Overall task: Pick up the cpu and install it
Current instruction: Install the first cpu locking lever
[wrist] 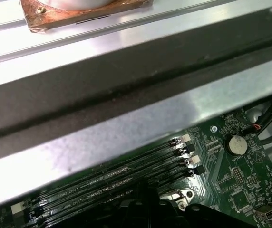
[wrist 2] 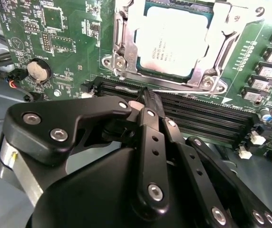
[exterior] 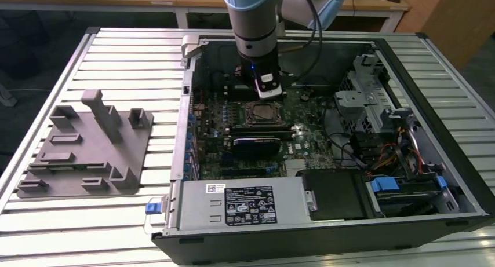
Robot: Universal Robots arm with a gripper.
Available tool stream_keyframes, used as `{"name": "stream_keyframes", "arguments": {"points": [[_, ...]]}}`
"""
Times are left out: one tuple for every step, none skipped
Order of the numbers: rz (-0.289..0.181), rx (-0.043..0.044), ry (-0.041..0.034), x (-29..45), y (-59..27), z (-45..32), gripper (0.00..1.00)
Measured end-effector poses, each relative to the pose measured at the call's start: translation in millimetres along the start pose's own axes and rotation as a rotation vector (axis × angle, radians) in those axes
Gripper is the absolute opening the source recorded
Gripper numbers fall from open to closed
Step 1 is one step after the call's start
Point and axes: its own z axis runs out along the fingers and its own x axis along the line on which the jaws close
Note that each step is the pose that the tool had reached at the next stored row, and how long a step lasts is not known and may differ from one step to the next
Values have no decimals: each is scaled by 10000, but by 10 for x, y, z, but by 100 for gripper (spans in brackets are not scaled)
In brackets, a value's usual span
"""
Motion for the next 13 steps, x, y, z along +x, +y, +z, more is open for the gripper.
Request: {"name": "stream_keyframes", "arguments": {"points": [[0,0,0,-1,-1,4,11],[-1,1,0,-2,-1,8,11],[-1,2,1,-3,-1,8,11],[-1,2,1,-4,-1,8,11],[-1,2,0,-4,-1,9,11],[-1,0,0,-5,0,10,11],[-1,0,0,-5,0,10,11],[-3,0,1,-8,1,11,11],[-2,-1,0,-11,1,14,11],[-2,-1,1,-15,1,16,11],[-2,0,0,-20,1,18,11],[-1,-1,0,-25,2,21,11],[-1,0,0,-30,1,23,11]]}}
